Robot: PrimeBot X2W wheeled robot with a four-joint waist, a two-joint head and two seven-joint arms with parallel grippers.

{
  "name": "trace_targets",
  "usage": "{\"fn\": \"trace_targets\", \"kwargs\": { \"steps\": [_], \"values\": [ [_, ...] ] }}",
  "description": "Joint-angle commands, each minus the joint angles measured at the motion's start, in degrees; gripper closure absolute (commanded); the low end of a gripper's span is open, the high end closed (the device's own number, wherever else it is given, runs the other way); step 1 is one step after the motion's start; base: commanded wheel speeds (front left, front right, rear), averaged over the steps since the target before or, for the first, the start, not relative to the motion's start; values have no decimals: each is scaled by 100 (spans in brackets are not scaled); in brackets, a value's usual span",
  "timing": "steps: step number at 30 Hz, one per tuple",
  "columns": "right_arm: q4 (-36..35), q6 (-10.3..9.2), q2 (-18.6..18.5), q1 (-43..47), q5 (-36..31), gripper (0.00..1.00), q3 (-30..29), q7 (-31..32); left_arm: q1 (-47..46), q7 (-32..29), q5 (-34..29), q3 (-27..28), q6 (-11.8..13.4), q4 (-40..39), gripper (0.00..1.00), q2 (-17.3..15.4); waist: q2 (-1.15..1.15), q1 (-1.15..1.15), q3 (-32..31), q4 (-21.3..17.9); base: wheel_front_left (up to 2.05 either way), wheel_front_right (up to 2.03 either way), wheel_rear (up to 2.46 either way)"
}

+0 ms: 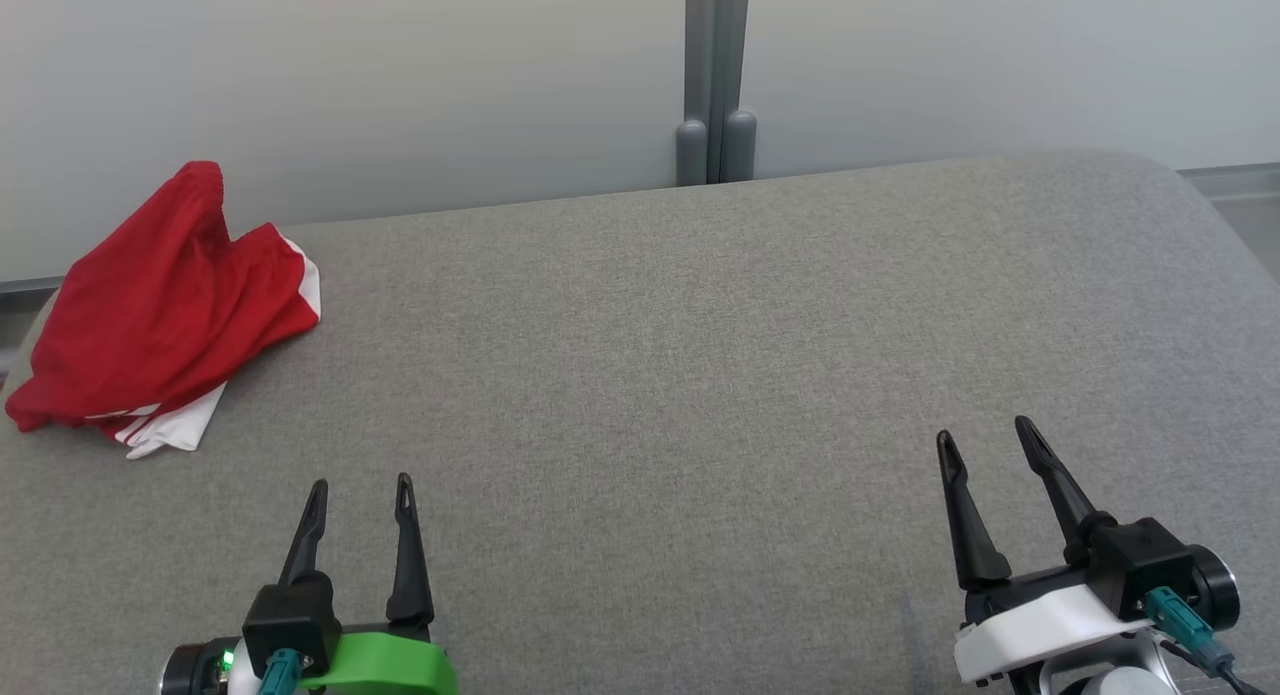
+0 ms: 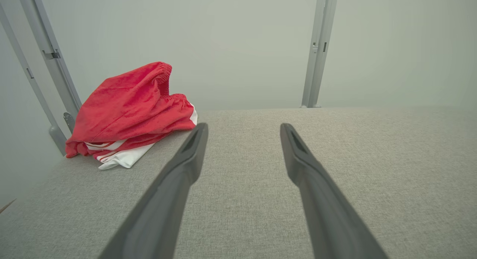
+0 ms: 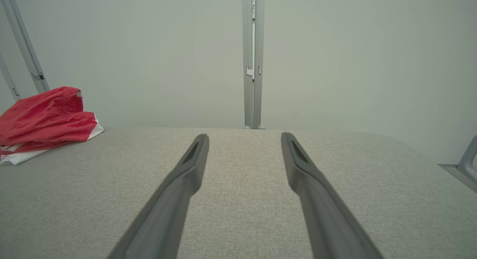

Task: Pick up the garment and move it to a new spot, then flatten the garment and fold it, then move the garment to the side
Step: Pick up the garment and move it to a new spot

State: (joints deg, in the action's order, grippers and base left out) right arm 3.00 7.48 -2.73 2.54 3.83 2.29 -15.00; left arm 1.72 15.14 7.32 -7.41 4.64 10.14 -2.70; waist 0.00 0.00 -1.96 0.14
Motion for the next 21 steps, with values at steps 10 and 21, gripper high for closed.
{"fn": "trace_targets", "kwargs": {
  "steps": [10, 21],
  "values": [
    [-11, 2, -27, 29, 30, 0, -36, -26, 10, 4, 36, -10, 39, 5, 0, -34, 0, 0, 27, 4, 0, 0, 0],
    [-42, 2, -27, 33, 25, 0, -60, -26, -94, 4, 11, 20, 31, 9, 0, -34, 0, 0, 64, 202, 0, 0, 0]
  ]
}}
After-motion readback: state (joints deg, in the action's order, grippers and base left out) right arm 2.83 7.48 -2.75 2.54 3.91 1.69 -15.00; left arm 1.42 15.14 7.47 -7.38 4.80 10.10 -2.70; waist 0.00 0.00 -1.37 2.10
